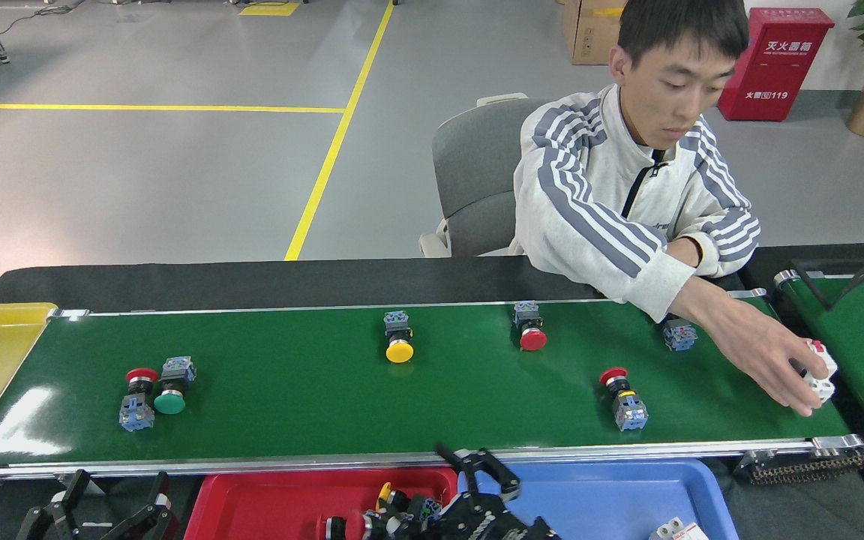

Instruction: Pick switch part from conveyor to tray

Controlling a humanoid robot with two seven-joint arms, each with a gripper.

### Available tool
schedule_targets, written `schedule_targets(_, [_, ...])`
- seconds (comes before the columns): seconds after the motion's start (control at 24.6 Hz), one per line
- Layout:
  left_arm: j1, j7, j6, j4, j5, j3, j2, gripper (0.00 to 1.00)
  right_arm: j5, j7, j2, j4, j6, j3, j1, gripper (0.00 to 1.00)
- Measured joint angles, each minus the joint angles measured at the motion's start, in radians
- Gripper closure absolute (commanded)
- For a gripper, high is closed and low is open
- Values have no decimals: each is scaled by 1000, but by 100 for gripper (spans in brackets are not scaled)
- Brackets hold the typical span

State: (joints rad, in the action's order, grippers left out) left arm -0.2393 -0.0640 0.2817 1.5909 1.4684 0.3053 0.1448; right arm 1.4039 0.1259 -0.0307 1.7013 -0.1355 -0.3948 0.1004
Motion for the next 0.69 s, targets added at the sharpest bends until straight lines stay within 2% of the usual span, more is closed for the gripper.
schedule_targets(0.16, [101,37,-3,-96,0,8,22,1,0,-127,0,24,111,156,133,0])
schedule_targets(0.28, [182,47,-9,-185,0,15,49,1,-1,-154,-10,26,172,233,151,0])
schedule_targets(0.41, [249,50,-10,-267,0,21,73,1,1,-157,-39,16,235,238,120,0])
schedule_targets(0.53, [316,52,-12,-362,0,21,102,1,11,-109,-39,-20,266,217,50,0])
schedule_targets(0.69, [417,54,-11,-500,0,21,140,1,63,-40,-43,-111,283,171,-37,0])
